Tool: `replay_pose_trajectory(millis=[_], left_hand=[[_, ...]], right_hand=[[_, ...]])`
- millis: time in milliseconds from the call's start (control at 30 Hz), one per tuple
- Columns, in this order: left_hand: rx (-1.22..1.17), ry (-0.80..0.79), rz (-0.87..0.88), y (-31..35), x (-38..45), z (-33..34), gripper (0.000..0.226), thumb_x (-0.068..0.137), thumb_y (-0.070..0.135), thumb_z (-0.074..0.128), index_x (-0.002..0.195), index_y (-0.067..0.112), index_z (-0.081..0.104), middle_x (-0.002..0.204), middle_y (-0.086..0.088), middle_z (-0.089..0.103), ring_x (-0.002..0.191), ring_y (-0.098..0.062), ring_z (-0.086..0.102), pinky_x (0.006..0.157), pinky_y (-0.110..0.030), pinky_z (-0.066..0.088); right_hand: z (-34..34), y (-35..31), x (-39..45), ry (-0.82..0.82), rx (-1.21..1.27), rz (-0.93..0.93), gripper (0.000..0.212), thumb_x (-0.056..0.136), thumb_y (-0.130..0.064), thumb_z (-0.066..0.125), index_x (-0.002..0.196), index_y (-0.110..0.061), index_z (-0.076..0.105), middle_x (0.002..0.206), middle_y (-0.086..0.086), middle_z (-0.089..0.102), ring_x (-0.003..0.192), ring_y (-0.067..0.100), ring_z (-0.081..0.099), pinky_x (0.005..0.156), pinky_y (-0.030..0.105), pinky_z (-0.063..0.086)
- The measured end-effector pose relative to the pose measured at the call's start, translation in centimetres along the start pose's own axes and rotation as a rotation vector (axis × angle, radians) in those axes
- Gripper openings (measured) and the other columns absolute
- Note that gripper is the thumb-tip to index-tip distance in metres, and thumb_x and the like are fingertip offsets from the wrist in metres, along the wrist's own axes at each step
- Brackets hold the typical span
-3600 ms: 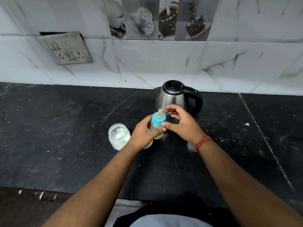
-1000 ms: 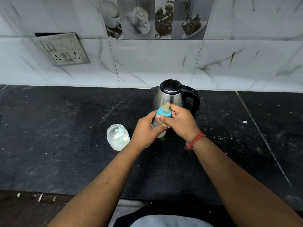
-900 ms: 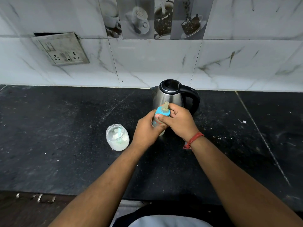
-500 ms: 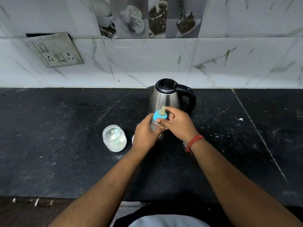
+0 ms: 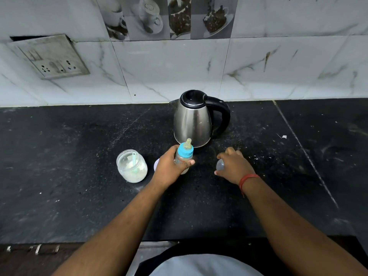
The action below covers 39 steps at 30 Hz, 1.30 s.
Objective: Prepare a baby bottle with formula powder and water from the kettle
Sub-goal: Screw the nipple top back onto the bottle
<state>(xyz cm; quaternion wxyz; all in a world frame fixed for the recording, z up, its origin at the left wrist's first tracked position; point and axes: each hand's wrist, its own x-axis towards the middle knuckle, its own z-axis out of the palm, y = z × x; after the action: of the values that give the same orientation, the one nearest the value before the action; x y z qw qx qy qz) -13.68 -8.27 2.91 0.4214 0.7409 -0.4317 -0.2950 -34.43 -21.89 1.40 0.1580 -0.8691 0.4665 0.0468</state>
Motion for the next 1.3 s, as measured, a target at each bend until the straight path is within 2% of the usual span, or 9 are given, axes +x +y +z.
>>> replay_pose_trajectory(millis=[200,267,400,567,667,767,833,1000,1300], left_hand=[[-0.004,-0.02,0.012,-0.4,0.2,0.1,0.061,0.075,0.053,0.082,0.128,0.031,0.063,0.115,0.016,0.071,0.111,-0.009,0.066,0.104,-0.045,0.051],[-0.015,-0.022,0.014,-0.6,0.3,0.0,0.062,0.074,0.054,0.082,0.129,0.032,0.063,0.116,0.017,0.071,0.112,-0.007,0.066,0.104,-0.044,0.051],[-0.036,-0.023,0.017,-1.1,0.5,-0.3,0.064,0.07,0.057,0.082,0.127,0.034,0.063,0.114,0.019,0.072,0.109,-0.004,0.066,0.1,-0.035,0.052],[-0.066,-0.001,0.024,-1.3,0.6,-0.9,0.048,0.075,0.045,0.087,0.115,0.048,0.06,0.105,0.036,0.068,0.1,0.013,0.063,0.079,-0.003,0.042],[-0.068,0.004,0.034,-1.4,0.6,-1.1,0.05,0.076,0.043,0.088,0.117,0.048,0.06,0.107,0.032,0.069,0.102,0.015,0.062,0.08,-0.001,0.042],[-0.054,-0.009,0.047,-1.5,0.7,-1.2,0.053,0.078,0.043,0.088,0.122,0.045,0.059,0.111,0.027,0.069,0.104,0.014,0.061,0.08,-0.004,0.044],[-0.05,-0.011,0.059,-1.4,0.7,-1.2,0.052,0.078,0.042,0.088,0.121,0.046,0.059,0.109,0.027,0.07,0.103,0.012,0.062,0.08,-0.006,0.044],[-0.039,-0.018,0.107,-1.2,0.7,-1.4,0.05,0.077,0.044,0.088,0.12,0.041,0.062,0.106,0.021,0.071,0.1,0.007,0.065,0.079,-0.004,0.045],[-0.043,-0.023,0.153,-0.7,0.8,-1.8,0.048,0.077,0.038,0.09,0.118,0.038,0.065,0.106,0.018,0.073,0.098,0.006,0.065,0.079,-0.006,0.045]], right_hand=[[0.5,0.3,0.2,-0.003,-0.012,-0.011,0.049,0.091,-0.019,0.068,0.138,-0.024,0.055,0.138,0.006,0.044,0.125,0.027,0.044,0.102,0.037,0.049],[0.3,0.3,0.3,0.023,0.031,-0.021,0.046,0.092,-0.016,0.064,0.137,-0.023,0.058,0.134,0.006,0.046,0.122,0.027,0.047,0.101,0.036,0.048],[-1.4,-1.0,0.4,0.14,0.373,-0.056,0.046,0.086,-0.017,0.074,0.13,-0.02,0.064,0.122,0.004,0.052,0.112,0.023,0.054,0.099,0.03,0.045],[-5.5,-4.3,0.1,0.306,0.845,-0.113,0.039,0.085,-0.011,0.073,0.121,-0.024,0.066,0.117,-0.002,0.062,0.095,0.004,0.063,0.084,0.02,0.053],[-7.4,-5.9,-0.3,0.319,0.956,-0.233,0.04,0.086,-0.006,0.072,0.121,-0.024,0.066,0.121,0.004,0.063,0.1,0.013,0.064,0.084,0.025,0.055],[-8.3,-7.1,-0.4,0.321,0.814,-0.37,0.042,0.086,-0.008,0.074,0.124,-0.022,0.066,0.12,-0.003,0.058,0.098,0.007,0.061,0.081,0.017,0.052],[-8.5,-7.8,-0.3,0.31,0.653,-0.44,0.044,0.084,-0.01,0.076,0.126,-0.02,0.066,0.118,-0.005,0.057,0.099,0.006,0.058,0.085,0.014,0.048],[-8.3,-9.1,-0.2,0.211,0.398,-0.518,0.05,0.081,-0.011,0.073,0.13,-0.02,0.065,0.122,-0.001,0.057,0.117,0.018,0.056,0.106,0.034,0.045],[-8.6,-10.0,-0.3,0.17,0.3,-0.56,0.05,0.082,-0.011,0.071,0.132,-0.017,0.064,0.126,0.002,0.058,0.12,0.022,0.055,0.107,0.039,0.044]])
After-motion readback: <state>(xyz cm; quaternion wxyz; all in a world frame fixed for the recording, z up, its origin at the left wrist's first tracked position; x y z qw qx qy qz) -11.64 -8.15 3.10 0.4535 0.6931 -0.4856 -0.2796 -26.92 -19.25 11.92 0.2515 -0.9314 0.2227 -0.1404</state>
